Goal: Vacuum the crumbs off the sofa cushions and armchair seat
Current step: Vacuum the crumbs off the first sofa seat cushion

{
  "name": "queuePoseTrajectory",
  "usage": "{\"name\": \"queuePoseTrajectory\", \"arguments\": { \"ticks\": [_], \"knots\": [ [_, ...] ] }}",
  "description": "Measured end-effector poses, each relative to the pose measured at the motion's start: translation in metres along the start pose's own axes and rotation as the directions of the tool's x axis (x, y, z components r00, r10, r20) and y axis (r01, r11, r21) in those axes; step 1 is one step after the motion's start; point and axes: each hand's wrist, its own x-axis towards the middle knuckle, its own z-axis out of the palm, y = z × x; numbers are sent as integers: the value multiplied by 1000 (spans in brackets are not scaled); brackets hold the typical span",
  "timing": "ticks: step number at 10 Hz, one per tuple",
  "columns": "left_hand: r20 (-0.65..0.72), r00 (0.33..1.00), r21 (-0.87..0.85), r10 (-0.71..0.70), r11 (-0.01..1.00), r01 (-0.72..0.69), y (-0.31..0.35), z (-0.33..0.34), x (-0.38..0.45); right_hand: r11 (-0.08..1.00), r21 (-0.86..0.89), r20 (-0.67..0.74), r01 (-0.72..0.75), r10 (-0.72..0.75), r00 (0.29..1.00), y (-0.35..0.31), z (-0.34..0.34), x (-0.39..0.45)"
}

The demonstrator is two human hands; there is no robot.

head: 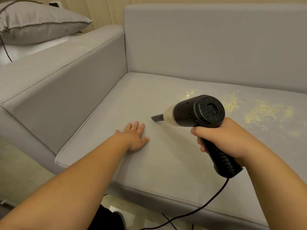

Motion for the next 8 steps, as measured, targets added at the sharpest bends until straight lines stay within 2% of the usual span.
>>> {"name": "queuePoseTrajectory", "arguments": {
  "ticks": [5, 8],
  "knots": [
    [0, 999, -21, -38, 999, 38, -40, 0, -11, 990, 127, -4, 66, -66, 998, -13, 70, 53],
    [-5, 1000, -19, -17, 1000, 16, -23, -3, -8, 992, 123, 3, 40, -41, 999, -8, 57, 44]
  ]
}}
